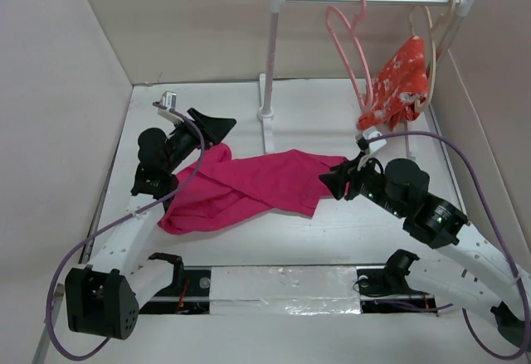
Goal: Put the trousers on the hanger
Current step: Flatten out the trousers at the center of the board.
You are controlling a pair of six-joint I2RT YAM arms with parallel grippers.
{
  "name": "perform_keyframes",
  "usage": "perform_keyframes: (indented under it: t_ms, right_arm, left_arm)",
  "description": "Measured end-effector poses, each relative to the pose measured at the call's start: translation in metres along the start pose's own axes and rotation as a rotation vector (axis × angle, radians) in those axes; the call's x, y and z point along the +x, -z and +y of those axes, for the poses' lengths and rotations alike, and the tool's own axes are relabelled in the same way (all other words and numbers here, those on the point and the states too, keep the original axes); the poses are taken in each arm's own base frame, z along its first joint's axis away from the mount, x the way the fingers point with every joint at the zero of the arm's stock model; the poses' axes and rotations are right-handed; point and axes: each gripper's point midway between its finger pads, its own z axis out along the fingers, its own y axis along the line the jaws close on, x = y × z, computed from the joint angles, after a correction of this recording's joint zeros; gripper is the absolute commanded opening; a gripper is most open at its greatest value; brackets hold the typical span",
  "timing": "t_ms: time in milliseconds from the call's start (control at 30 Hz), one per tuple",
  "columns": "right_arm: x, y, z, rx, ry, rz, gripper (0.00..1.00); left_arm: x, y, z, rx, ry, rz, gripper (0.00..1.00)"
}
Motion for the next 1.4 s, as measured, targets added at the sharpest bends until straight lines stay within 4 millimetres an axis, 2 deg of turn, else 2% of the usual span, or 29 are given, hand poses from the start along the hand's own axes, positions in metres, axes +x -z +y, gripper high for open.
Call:
perform_keyframes:
  t_ms: [33, 67, 100, 133, 167, 267, 333, 433, 467, 500, 533, 567, 600, 700, 733, 767, 833, 867, 967, 1133, 1200, 1300, 1400]
  right_arm:
    - [0.003, 0.001, -0.001, 0.003, -0.005, 0.003, 0.19]
    - [0.006, 0.002, -0.001, 0.007, -0.008, 0.010, 0.07]
    - [0.009, 0.002, -0.003, 0.014, -0.021, 0.011, 0.00]
    - [0.014, 0.002, -0.003, 0.018, -0.030, 0.019, 0.00]
    - [0.021, 0.001, -0.005, 0.023, -0.037, 0.030, 0.00]
    - [0.044, -0.004, -0.011, 0.049, -0.055, 0.085, 0.00]
    - [0.056, -0.008, -0.015, 0.071, -0.069, 0.118, 0.00]
    - [0.075, -0.015, -0.020, 0.106, -0.086, 0.171, 0.00]
    - [0.081, -0.016, -0.022, 0.117, -0.089, 0.185, 0.00]
    - [0.086, -0.016, -0.024, 0.126, -0.096, 0.194, 0.00]
    - [0.092, -0.016, -0.026, 0.134, -0.101, 0.202, 0.15]
    - [0.098, -0.018, -0.027, 0.136, -0.108, 0.206, 0.24]
    - [0.106, -0.019, -0.028, 0.138, -0.113, 0.218, 0.40]
    - [0.134, -0.028, -0.027, 0.128, -0.115, 0.286, 0.55]
    - [0.144, -0.032, -0.027, 0.130, -0.111, 0.318, 0.57]
    - [0.153, -0.038, -0.027, 0.130, -0.106, 0.347, 0.57]
    - [0.172, -0.048, -0.027, 0.137, -0.087, 0.411, 0.57]
    - [0.180, -0.051, -0.026, 0.141, -0.078, 0.440, 0.57]
    - [0.201, -0.060, -0.028, 0.170, -0.042, 0.516, 0.57]
    - [0.213, -0.071, -0.030, 0.213, 0.005, 0.554, 0.53]
    - [0.216, -0.074, -0.035, 0.240, 0.016, 0.563, 0.53]
    - [0.222, -0.080, -0.041, 0.274, 0.031, 0.579, 0.54]
    - [0.226, -0.086, -0.043, 0.299, 0.041, 0.600, 0.54]
  left_arm:
    - [-0.001, 0.000, -0.002, 0.010, 0.001, -0.003, 0.58]
    - [-0.002, 0.000, -0.005, 0.023, 0.000, -0.011, 0.49]
    - [-0.004, 0.000, -0.008, 0.037, -0.002, -0.019, 0.43]
    - [-0.006, 0.000, -0.011, 0.052, 0.000, -0.028, 0.37]
    - [-0.007, 0.000, -0.013, 0.062, -0.002, -0.034, 0.21]
    - [-0.007, -0.010, -0.021, 0.077, -0.007, -0.037, 0.02]
    - [0.004, -0.034, -0.041, 0.079, -0.027, 0.003, 0.00]
    - [0.033, -0.074, -0.087, 0.100, -0.096, 0.062, 0.00]
    - [0.044, -0.081, -0.099, 0.109, -0.116, 0.076, 0.00]
    - [0.054, -0.082, -0.101, 0.097, -0.128, 0.079, 0.00]
    - [0.059, -0.079, -0.095, 0.073, -0.136, 0.075, 0.00]
    - [0.062, -0.075, -0.082, 0.025, -0.139, 0.064, 0.00]
    - [0.066, -0.068, -0.066, -0.024, -0.142, 0.052, 0.00]
    - [0.099, -0.029, 0.002, -0.254, -0.157, 0.059, 0.00]
    - [0.119, -0.013, 0.017, -0.316, -0.164, 0.089, 0.02]
    - [0.139, 0.002, 0.027, -0.368, -0.178, 0.124, 0.15]
    - [0.172, 0.026, 0.034, -0.428, -0.208, 0.196, 0.31]
    - [0.182, 0.035, 0.036, -0.453, -0.207, 0.217, 0.43]
    - [0.189, 0.056, 0.059, -0.561, -0.184, 0.207, 0.61]
    - [0.214, 0.100, 0.116, -0.751, -0.144, 0.247, 0.72]
    - [0.225, 0.118, 0.134, -0.806, -0.128, 0.274, 0.80]
    - [0.233, 0.131, 0.145, -0.846, -0.107, 0.294, 0.81]
    - [0.233, 0.131, 0.144, -0.847, -0.081, 0.286, 0.82]
